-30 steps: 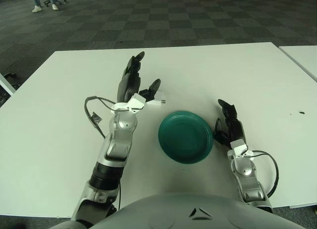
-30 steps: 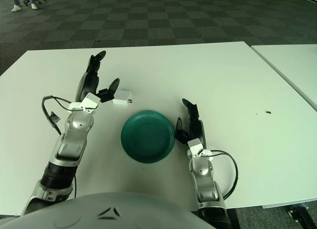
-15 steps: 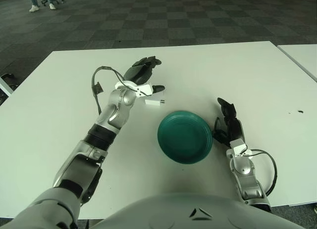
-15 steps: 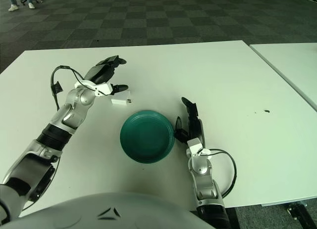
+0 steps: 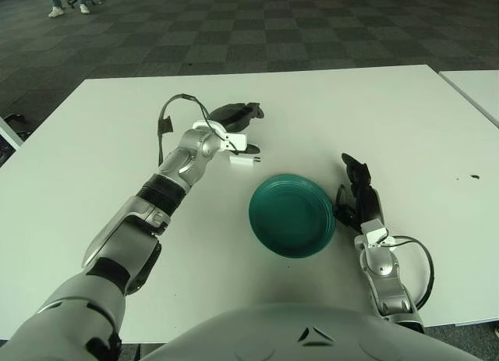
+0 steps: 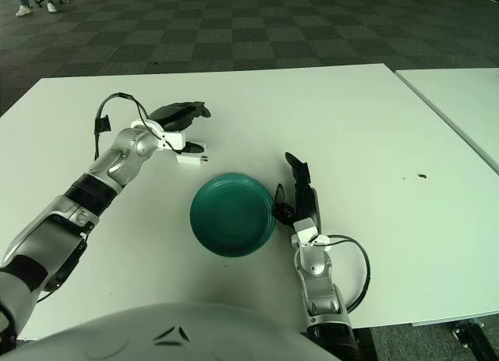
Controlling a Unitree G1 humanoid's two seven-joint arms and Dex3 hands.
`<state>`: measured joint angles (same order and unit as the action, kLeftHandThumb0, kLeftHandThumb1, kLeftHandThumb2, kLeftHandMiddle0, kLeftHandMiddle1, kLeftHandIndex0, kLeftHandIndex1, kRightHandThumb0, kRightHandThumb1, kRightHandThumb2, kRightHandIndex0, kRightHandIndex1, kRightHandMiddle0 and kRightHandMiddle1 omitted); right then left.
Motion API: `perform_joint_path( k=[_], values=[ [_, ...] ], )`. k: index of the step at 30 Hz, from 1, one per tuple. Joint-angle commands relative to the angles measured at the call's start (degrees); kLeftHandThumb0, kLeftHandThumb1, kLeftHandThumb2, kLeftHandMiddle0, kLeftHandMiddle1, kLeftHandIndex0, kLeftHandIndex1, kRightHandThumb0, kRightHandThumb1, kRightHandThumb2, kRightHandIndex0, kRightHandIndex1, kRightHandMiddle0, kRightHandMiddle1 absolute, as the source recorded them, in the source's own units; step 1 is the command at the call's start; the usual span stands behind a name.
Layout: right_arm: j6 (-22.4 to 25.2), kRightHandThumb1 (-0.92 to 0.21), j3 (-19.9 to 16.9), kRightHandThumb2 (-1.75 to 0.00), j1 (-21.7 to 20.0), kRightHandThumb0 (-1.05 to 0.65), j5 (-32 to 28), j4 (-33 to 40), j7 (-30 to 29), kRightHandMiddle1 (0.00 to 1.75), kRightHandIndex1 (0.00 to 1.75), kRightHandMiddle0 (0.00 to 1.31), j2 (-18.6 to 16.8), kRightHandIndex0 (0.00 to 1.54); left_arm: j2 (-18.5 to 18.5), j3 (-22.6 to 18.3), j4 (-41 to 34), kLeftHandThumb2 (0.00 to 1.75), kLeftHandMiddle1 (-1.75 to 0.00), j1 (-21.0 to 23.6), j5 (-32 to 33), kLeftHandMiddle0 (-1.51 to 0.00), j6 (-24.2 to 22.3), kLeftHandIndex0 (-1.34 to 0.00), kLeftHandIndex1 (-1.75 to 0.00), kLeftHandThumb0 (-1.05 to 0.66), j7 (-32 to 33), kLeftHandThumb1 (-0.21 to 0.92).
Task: Put the charger into the plate.
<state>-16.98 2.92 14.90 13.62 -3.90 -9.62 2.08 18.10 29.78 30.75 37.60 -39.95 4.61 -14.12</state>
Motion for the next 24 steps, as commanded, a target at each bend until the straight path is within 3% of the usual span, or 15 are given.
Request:
perform_joint_path(
  k=[1, 6, 12, 24],
  values=[
    [1.7, -0.92, 0.5, -0.97, 3.3, -0.97, -0.5, -2.5, 0.2, 0.52, 0.0, 0.0, -0.6, 0.16, -0.4, 1.4, 7.7, 0.37, 0.0, 2.2, -1.0, -0.27, 1.9, -0.06, -0.95, -1.04, 1.0, 0.92],
    [1.6, -0.92, 0.5, -0.99, 3.7, -0.94, 0.7, -2.4, -0.4, 0.53, 0.01, 0.0, -0.2, 0.17, -1.2, 2.5, 14.8, 0.31, 0.0, 3.9, -1.4, -0.26, 4.7, -0.01, -0.9, -1.03, 3.1, 0.92],
    [2.1, -0.92, 0.5, -1.01, 4.2, -0.93, 1.4, -2.0, -0.6, 0.53, 0.0, 0.0, 0.1, 0.17, -1.7, 2.8, 18.0, 0.27, 0.0, 3.8, -1.3, -0.26, 6.8, 0.0, -0.86, -1.01, 4.5, 0.92],
    [3.1, -0.92, 0.5, -1.02, 4.7, -0.92, 0.8, -0.8, 0.3, 0.52, 0.0, 0.0, 0.2, 0.15, -4.3, 3.9, 25.2, 0.29, -0.01, 4.1, -1.7, -0.29, 7.0, -0.02, -0.85, -0.98, 7.0, 0.92]
  ],
)
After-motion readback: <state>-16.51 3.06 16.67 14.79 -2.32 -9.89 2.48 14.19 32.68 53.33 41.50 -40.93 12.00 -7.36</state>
